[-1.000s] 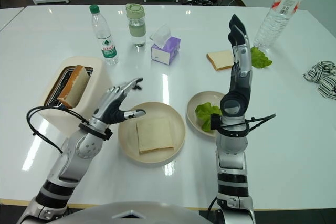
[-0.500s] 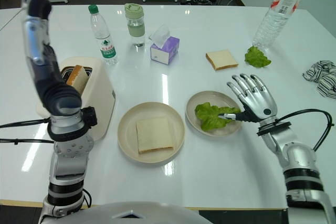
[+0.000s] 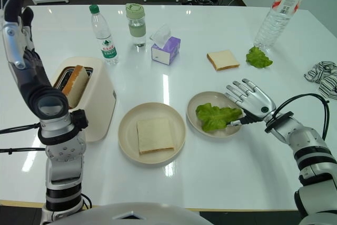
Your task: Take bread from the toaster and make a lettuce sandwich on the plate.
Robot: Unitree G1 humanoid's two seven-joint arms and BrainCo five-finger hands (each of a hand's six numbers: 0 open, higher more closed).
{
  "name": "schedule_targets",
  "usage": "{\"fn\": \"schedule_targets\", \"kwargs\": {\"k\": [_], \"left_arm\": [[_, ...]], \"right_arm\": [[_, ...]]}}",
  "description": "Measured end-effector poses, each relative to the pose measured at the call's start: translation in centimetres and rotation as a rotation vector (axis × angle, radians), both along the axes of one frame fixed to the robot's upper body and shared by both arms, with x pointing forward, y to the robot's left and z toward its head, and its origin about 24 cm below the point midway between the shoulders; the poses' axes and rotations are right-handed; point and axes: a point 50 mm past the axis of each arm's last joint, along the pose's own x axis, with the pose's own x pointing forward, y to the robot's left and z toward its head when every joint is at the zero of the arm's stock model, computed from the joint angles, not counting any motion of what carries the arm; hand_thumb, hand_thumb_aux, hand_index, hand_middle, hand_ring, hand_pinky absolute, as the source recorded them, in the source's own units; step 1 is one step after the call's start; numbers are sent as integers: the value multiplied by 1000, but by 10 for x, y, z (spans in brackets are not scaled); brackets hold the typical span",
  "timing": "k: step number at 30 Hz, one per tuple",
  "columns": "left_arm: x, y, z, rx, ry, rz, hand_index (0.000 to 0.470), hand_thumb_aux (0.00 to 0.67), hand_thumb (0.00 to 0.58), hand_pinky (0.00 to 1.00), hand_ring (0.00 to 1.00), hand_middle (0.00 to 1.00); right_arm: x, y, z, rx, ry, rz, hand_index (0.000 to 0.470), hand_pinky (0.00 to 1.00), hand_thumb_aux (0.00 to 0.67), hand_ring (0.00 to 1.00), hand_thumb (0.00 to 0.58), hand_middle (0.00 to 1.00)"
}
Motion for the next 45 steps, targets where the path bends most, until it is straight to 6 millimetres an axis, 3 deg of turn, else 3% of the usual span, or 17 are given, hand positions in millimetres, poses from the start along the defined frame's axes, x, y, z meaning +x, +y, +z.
{"fn": "schedule_targets", "kwargs": {"k": [22,23,24,25,36,45], "left_arm": [[3,2,-9,25,72,-42,0,0,0,0,0,0],[3,3,-9,21,73,-44,0,0,0,0,0,0],[3,3,-9,19,74,-44,0,0,0,0,0,0],[3,4,-9,19,77,-43,0,0,0,0,0,0],[3,5,-11,28,94,-46,0,0,0,0,0,0],[5,3,-15,25,119,-57,0,0,0,0,0,0]], "right_arm": [[2,10,-25,-39,76,92,0,0,0,0,0,0],[2,11,-26,-39,81,93,29,0,42,0,71,0],[2,12,-27,-37,85,93,393,0,560,0,564,0],[3,13,-28,-33,99,91,470,0,670,0,580,0],[4,19,-35,34,177,67,470,0,670,0,580,0],[3,26,-29,99,122,112,470,0,670,0,580,0]]}}
